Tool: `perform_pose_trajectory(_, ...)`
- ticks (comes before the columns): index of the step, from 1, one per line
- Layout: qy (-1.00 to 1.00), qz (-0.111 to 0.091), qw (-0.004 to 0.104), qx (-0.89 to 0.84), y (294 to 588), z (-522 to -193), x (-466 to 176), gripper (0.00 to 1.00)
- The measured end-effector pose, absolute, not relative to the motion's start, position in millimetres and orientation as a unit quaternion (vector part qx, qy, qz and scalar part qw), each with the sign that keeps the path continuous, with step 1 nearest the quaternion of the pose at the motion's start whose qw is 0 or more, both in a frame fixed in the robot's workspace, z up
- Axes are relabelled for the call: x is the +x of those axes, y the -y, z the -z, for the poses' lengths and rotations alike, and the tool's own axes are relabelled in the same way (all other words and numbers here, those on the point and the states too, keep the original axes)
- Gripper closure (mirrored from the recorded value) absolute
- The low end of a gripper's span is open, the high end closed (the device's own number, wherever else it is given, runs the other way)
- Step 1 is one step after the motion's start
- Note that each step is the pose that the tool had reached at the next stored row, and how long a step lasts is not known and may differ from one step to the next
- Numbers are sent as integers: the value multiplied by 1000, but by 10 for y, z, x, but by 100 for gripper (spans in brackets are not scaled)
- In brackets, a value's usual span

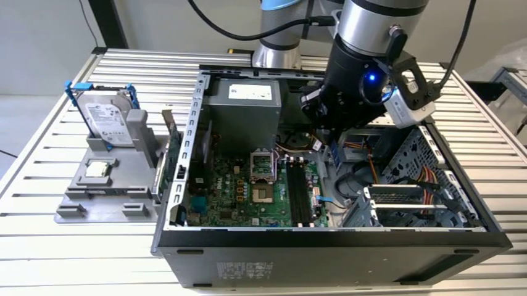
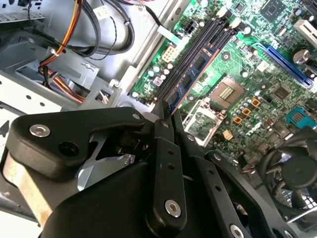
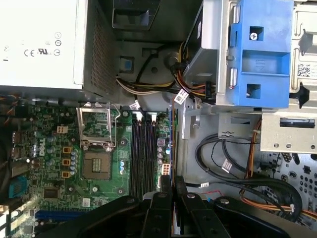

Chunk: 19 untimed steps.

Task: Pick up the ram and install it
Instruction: 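Insert the ram into the slot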

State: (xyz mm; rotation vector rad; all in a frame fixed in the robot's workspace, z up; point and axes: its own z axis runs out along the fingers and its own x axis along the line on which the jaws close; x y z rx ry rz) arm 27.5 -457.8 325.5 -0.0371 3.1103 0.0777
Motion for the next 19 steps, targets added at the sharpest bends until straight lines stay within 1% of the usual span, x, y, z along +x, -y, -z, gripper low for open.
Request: perform_pose_trajectory(19, -1000, -25, 15, -12, 4591, -3155, 275, 100)
